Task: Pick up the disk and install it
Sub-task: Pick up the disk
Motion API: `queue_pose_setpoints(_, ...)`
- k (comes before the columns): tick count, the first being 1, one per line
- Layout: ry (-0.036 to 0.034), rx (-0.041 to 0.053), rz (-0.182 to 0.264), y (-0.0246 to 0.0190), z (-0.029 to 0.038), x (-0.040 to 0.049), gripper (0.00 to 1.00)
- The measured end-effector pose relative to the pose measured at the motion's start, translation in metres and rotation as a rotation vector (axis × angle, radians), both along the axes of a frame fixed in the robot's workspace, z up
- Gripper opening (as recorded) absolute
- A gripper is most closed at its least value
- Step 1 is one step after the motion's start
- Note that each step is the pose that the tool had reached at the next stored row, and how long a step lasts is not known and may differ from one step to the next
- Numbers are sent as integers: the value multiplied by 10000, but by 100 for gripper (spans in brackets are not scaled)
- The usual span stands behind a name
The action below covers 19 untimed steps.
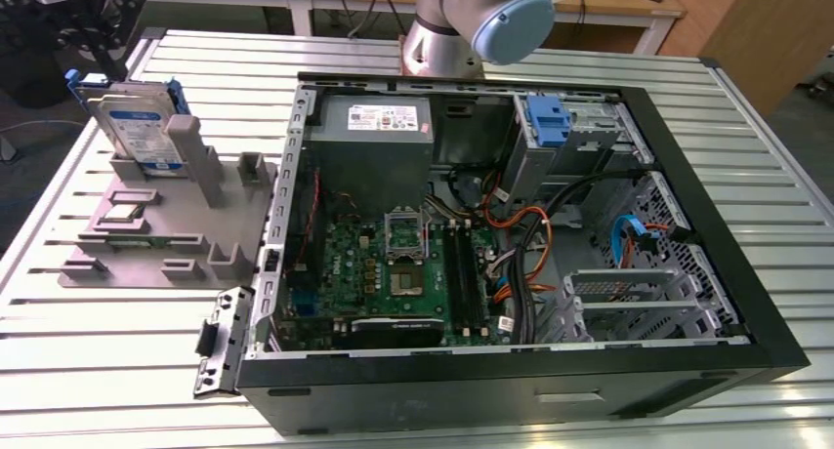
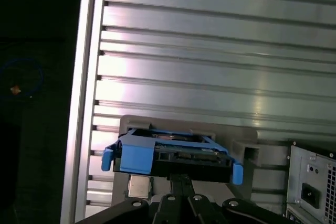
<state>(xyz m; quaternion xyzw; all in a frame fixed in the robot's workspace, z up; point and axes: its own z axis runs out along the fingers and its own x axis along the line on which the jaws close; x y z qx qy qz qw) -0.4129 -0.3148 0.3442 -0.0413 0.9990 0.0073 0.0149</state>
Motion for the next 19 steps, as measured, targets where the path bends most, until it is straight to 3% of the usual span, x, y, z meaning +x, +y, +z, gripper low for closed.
queue_pose_setpoints(14, 0, 0, 2551, 0, -2, 0, 11)
queue_pose_setpoints(19, 0, 0, 3270, 0, -2, 0, 11)
